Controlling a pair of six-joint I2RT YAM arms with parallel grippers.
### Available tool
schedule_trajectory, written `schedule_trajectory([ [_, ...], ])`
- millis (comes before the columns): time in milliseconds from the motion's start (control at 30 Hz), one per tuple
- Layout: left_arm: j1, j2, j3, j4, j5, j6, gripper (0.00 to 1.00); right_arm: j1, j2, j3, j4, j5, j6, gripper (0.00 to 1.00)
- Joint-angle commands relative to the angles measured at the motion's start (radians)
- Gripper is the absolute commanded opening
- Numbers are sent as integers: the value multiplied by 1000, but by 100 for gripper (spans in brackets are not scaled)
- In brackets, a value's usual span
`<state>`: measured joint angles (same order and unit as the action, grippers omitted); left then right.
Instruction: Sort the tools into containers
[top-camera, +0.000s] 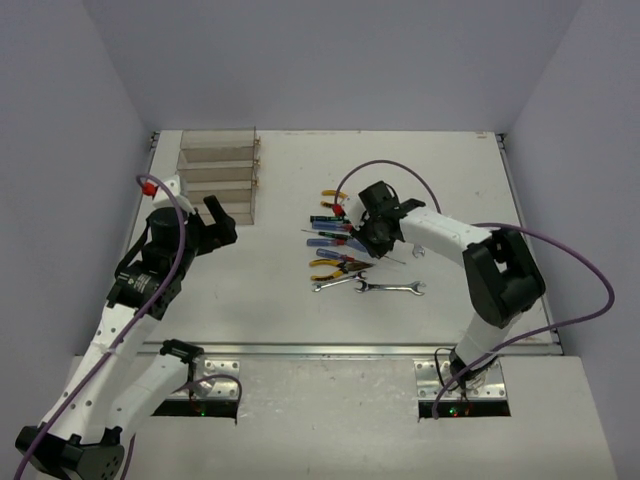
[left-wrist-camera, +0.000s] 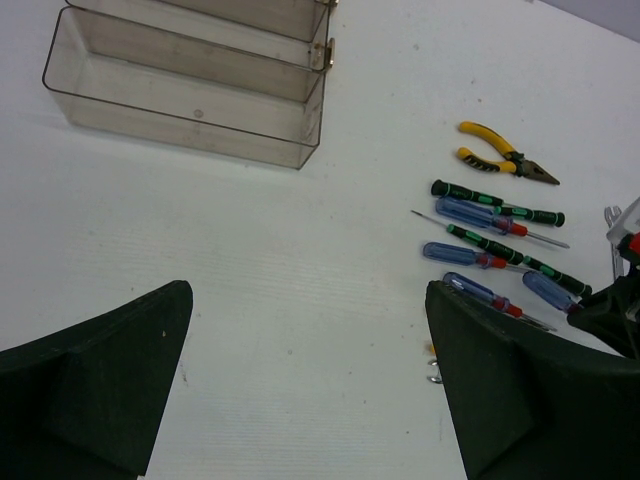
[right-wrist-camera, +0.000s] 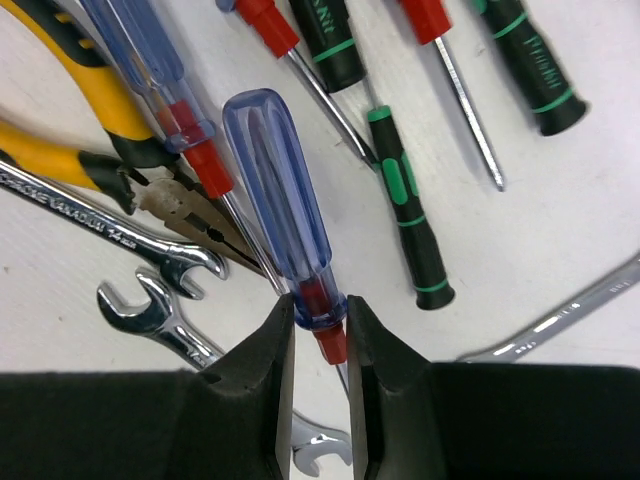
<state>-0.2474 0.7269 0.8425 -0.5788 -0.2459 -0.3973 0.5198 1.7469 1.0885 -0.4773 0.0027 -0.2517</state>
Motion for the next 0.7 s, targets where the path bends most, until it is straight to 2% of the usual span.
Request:
schedule_trajectory([
  [0,8,1,4,48,9,8,100,6,-119,16,2,0,20,0],
  [100,8,5,12,51,45,-1,100,6,-183,31,-9,-43,74,0],
  [133,8,4,16,59,102,-15,100,7,-211,39,-9,-83,100,0],
  [200,8,-6,4,144,308,-63,100,8,-263,48,32,-212,217,0],
  [300,0,-38,-119,376,571,-225,100,8,-345,33,158,-417,434,0],
  [367,-36,-52,-278,759,728,-420,100,8,-369,41,204,-579,516,0],
  [433,-88,-45,-361,990,680,-497,99,11,-385,40,267,-667,610,0],
  [500,-141,-7,-364,1044,643,-498,97,15,-399,36,309,-709,662,0],
  [567,-181,55,-336,1116,619,-480,88,24,-407,39,344,-769,708,0],
  [667,-210,133,-315,1185,620,-472,80,43,-405,50,349,-808,731,0],
])
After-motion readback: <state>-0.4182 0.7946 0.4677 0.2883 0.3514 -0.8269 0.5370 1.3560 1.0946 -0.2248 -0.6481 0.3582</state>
